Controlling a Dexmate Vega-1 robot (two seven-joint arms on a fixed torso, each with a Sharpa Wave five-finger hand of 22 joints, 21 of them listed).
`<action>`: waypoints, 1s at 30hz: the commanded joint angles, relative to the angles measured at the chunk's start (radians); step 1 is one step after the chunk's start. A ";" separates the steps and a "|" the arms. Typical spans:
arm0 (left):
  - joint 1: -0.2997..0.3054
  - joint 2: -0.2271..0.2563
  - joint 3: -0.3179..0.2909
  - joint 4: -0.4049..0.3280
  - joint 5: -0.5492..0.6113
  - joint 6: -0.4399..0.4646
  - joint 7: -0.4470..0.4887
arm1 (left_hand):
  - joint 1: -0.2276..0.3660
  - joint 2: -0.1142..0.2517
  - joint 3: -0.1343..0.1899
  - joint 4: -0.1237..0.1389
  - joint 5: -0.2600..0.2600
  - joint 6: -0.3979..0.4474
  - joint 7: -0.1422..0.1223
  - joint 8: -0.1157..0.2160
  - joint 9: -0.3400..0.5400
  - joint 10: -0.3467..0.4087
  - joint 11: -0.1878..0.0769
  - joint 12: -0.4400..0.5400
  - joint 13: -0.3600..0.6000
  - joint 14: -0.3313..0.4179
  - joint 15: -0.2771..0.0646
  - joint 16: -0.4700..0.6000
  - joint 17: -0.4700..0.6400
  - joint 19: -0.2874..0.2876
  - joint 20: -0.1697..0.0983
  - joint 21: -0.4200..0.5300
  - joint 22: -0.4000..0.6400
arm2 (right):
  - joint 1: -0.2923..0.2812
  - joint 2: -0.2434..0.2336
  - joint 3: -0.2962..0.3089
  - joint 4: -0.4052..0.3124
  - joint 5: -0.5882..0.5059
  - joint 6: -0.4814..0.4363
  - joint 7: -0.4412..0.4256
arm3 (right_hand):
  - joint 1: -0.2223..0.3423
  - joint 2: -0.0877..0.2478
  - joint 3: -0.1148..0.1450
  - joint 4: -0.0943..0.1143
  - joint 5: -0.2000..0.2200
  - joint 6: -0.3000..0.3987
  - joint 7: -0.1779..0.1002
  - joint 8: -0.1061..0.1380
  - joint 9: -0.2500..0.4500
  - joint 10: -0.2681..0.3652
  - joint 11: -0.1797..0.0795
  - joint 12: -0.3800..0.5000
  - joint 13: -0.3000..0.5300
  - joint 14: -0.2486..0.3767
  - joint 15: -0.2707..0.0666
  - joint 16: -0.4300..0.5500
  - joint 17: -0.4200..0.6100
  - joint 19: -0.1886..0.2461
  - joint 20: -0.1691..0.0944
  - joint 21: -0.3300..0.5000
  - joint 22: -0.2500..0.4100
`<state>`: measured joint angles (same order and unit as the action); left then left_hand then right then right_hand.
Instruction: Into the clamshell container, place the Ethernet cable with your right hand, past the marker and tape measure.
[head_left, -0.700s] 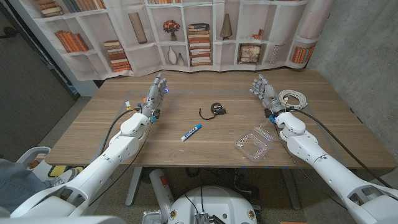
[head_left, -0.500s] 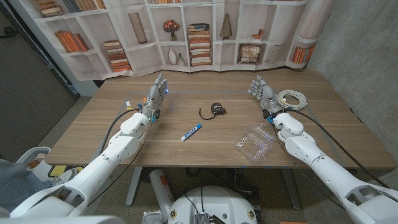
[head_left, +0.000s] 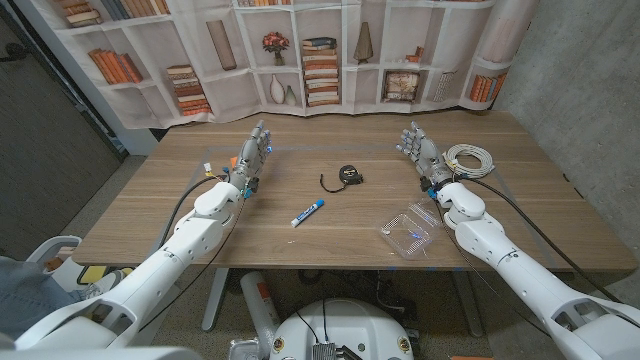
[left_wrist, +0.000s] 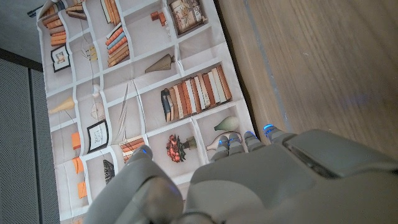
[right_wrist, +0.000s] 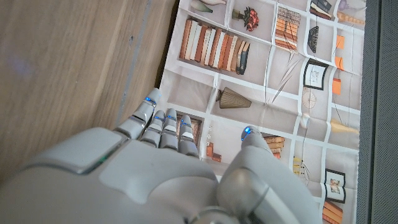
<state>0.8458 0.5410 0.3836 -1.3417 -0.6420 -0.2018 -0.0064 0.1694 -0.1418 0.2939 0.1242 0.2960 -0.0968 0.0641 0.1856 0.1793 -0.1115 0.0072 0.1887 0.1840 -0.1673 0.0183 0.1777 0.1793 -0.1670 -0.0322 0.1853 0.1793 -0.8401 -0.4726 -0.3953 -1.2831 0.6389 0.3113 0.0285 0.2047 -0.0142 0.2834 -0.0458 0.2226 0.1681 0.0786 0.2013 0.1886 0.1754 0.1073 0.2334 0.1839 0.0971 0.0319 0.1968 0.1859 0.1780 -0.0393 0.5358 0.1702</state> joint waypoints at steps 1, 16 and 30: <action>-0.008 0.008 0.005 -0.001 0.004 0.016 -0.001 | 0.010 0.004 0.003 -0.007 0.007 -0.007 0.000 0.006 0.005 -0.004 0.003 0.008 0.003 -0.019 0.000 0.007 0.003 -0.036 -0.007 0.007 0.004 | -0.005 0.002 0.004 -0.018 -0.010 0.028 -0.005 | 0.016 0.004 0.006 -0.005 0.001 0.013 -0.001 0.004 0.003 0.012 -0.003 0.005 0.004 0.012 0.000 0.009 0.002 0.017 -0.022 -0.002 0.002; -0.019 0.013 0.011 -0.020 0.019 0.028 0.008 | 0.017 0.009 0.001 -0.011 0.010 -0.006 0.000 0.007 0.005 -0.002 0.003 0.010 0.003 -0.016 0.004 0.008 0.003 -0.039 -0.004 0.008 0.004 | -0.005 -0.011 0.009 -0.052 -0.023 0.034 -0.015 | 0.027 0.012 0.011 -0.012 -0.002 0.024 -0.005 0.006 0.003 0.029 -0.003 0.008 0.004 0.028 -0.002 0.012 0.002 0.028 -0.019 -0.010 0.002; -0.017 0.017 0.015 -0.033 0.032 0.029 0.018 | 0.024 0.013 -0.001 -0.015 0.013 -0.004 -0.001 0.009 0.005 0.001 0.005 0.012 0.003 -0.015 0.003 0.009 0.002 -0.039 -0.004 0.010 0.004 | -0.026 -0.030 0.019 -0.106 -0.039 0.048 -0.032 | 0.031 0.017 0.013 -0.015 -0.006 0.028 -0.006 0.005 0.003 0.040 -0.006 0.010 0.004 0.041 0.000 0.014 0.003 0.035 -0.017 -0.018 0.003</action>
<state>0.8276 0.5547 0.3951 -1.3628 -0.6181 -0.1764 0.0041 0.1824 -0.1287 0.2947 0.1169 0.3037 -0.0967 0.0640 0.1856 0.1791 -0.1115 0.0072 0.1965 0.1838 -0.1673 0.0183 0.1813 0.1791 -0.1669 -0.0321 0.1888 0.1791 -0.8522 -0.4911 -0.3841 -1.3537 0.6116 0.3490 0.0128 0.2313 -0.0011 0.2928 -0.0553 0.2180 0.1860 0.0714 0.2013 0.1884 0.2024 0.1017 0.2360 0.1837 0.1223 0.0288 0.2045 0.1861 0.2012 -0.0412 0.5243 0.1700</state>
